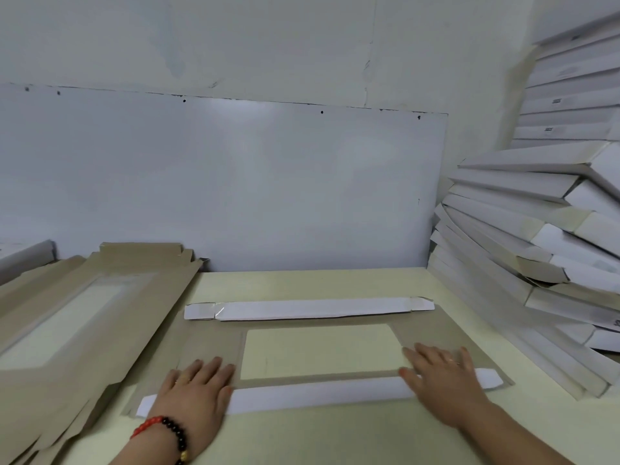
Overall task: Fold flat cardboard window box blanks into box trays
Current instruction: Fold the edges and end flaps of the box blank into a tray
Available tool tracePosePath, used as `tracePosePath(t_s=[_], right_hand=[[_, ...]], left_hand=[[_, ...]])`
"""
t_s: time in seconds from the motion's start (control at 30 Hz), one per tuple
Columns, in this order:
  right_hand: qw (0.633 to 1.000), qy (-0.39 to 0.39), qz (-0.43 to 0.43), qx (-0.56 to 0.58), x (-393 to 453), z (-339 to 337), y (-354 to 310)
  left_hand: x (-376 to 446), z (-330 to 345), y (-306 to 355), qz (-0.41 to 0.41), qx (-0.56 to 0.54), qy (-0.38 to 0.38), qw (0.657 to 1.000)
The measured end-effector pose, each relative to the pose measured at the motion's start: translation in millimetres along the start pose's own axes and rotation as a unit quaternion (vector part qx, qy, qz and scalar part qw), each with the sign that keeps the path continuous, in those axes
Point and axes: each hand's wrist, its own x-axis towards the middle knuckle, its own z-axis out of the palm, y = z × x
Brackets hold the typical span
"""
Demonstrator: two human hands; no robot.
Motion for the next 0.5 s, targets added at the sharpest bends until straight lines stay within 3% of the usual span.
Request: tracePosePath(t_s=[0.13, 0.27, 0.37, 0.43, 0.5], right_hand=[[0.998, 0.011, 0.061, 0.011, -10, -1, 46], [0.995, 0.050, 0.068, 0.053, -28, -1, 64], [0.990, 0.098, 0.059, 0.085, -41, 2, 64], [0.986, 0.121, 0.050, 0.106, -51, -2, 65], [0.985, 0.119, 0.053, 0.114, -58, -7, 61]], left_hand=[[-3, -3, -31, -0.038, 0.012, 0.001, 0.999], [-5, -3, -32, -0.066, 0.006, 0.005, 0.998], [-14, -14, -22, -0.036, 0.050, 0.028, 0.998], [-22, -21, -19, 0.026, 0.050, 0.049, 0.997], [-31, -21, -12, 0.084, 0.063, 0.118, 0.987]])
